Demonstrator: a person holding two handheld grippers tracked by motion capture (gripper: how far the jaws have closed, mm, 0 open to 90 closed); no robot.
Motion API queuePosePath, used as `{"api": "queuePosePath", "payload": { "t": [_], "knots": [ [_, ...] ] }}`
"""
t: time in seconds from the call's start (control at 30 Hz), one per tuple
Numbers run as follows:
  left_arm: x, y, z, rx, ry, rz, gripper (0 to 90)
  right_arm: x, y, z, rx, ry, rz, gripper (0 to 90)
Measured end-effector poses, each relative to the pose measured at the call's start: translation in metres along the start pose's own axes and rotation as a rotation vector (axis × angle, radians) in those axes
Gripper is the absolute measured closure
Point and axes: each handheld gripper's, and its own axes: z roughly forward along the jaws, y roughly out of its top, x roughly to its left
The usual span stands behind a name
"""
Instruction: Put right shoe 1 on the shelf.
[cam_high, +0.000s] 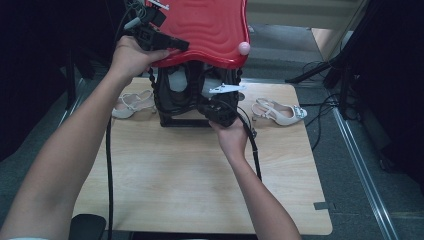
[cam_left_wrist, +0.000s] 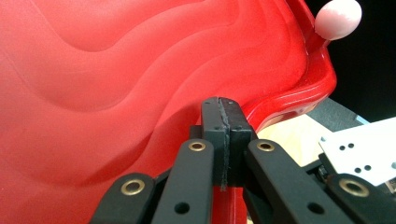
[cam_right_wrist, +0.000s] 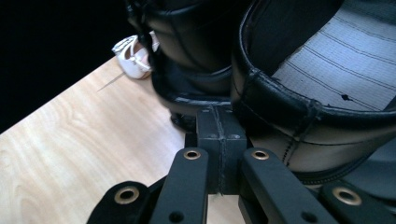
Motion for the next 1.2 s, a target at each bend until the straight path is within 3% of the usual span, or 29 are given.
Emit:
{"api": "queuePosePath", "payload": {
  "t": [0.17, 0.3, 0.53, 0.6, 0.67, 0.8, 0.9, 1.03, 1.2],
  "knots": [
    [0.000, 0.000, 0.000, -0.002, 0.000, 0.004, 90.0, -0.011, 0.009, 0.000, 0.000, -0.031, 0.018, 90.0],
    [0.001, -0.001, 0.000, -0.003, -0.003, 0.003, 90.0, -0.020, 0.014, 0.000, 0.014, -0.081, 0.015, 90.0],
    [0.004, 0.001, -0.001, 0.009, -0.008, 0.007, 90.0, -0.029, 0.009, 0.001, 0.068, -0.098, 0.027, 90.0],
    [0.004, 0.001, -0.002, 0.011, -0.008, 0.011, 90.0, -0.030, 0.005, -0.001, 0.044, -0.056, 0.036, 90.0],
    [0.003, 0.001, -0.002, 0.011, -0.004, 0.014, 90.0, -0.029, 0.004, -0.004, 0.054, -0.026, 0.047, 90.0],
    [-0.004, 0.003, -0.003, 0.020, 0.044, 0.017, 89.4, -0.020, -0.002, -0.015, 0.040, 0.024, 0.008, 86.6],
    [-0.007, 0.005, -0.011, -0.011, 0.008, -0.002, 82.4, -0.013, -0.006, -0.023, 0.032, 0.057, -0.025, 82.2],
    [-0.017, 0.005, -0.026, -0.020, -0.006, 0.016, 73.5, -0.007, -0.016, -0.032, 0.021, 0.116, -0.056, 75.8],
    [-0.031, -0.010, -0.036, -0.024, -0.041, 0.029, 58.2, -0.002, -0.031, -0.043, 0.022, 0.167, -0.051, 70.2]
  ]
}}
